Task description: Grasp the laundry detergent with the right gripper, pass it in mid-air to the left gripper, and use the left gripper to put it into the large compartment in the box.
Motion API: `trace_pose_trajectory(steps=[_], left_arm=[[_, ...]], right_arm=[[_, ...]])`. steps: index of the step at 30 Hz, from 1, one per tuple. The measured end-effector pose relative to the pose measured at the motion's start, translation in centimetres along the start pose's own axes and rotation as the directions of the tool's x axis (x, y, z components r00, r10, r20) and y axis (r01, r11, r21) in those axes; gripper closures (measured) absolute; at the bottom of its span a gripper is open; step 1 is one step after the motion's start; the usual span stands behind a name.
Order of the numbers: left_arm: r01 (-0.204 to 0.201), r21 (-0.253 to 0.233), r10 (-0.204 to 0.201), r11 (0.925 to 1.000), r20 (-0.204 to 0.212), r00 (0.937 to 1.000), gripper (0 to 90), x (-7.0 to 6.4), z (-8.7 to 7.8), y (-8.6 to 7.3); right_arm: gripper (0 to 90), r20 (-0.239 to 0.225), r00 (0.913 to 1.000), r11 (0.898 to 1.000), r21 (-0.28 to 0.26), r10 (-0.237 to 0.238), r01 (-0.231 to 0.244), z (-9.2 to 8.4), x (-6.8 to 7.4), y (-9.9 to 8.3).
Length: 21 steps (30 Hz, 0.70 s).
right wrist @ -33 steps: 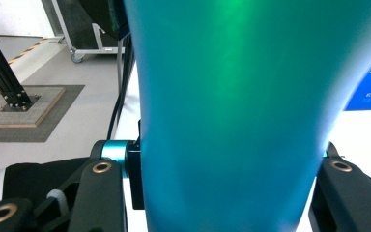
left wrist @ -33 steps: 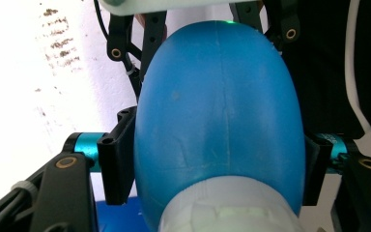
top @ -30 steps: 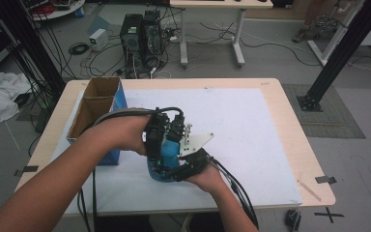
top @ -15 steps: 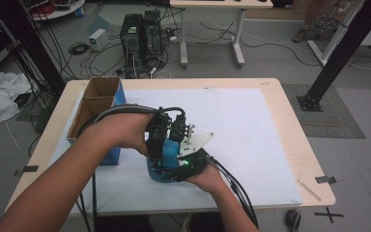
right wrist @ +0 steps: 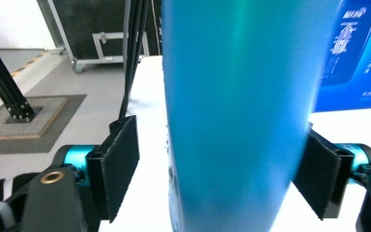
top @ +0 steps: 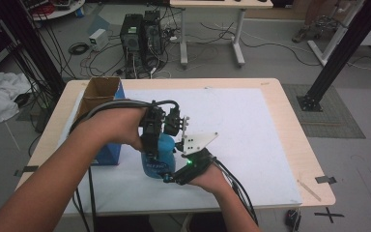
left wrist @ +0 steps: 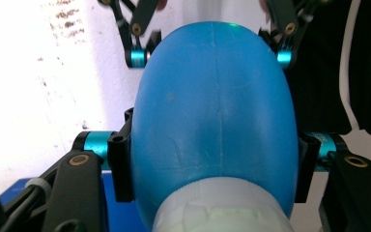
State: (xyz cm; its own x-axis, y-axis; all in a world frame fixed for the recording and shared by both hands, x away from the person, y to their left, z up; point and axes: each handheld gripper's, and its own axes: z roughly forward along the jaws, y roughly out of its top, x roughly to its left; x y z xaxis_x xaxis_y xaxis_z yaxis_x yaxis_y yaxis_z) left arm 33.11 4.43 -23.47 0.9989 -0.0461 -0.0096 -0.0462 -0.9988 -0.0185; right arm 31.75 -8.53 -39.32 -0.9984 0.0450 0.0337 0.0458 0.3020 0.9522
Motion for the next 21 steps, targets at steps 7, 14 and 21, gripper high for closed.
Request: trace_pose_trajectory(steps=[7,14,21], left_arm=[[0.029,-0.004,-0.029,0.9996,0.003,0.9996,38.3,0.2,-0.8,-0.6],[0.063,-0.01,-0.063,0.998,0.002,0.998,38.3,0.4,-1.7,-1.0],[0.101,-0.021,-0.101,0.9947,0.01,0.9948,38.2,0.8,-3.0,-1.8]], right_arm=[[22.4,0.043,0.9991,1.0,-0.006,0.001,0.0,-1.6,-0.1,0.5],[20.1,0.085,0.9962,1.0,0.006,-0.014,0.014,-3.0,-0.2,1.0],[18.8,0.118,0.9926,0.999,0.025,-0.029,0.026,-4.5,-0.4,1.7]])
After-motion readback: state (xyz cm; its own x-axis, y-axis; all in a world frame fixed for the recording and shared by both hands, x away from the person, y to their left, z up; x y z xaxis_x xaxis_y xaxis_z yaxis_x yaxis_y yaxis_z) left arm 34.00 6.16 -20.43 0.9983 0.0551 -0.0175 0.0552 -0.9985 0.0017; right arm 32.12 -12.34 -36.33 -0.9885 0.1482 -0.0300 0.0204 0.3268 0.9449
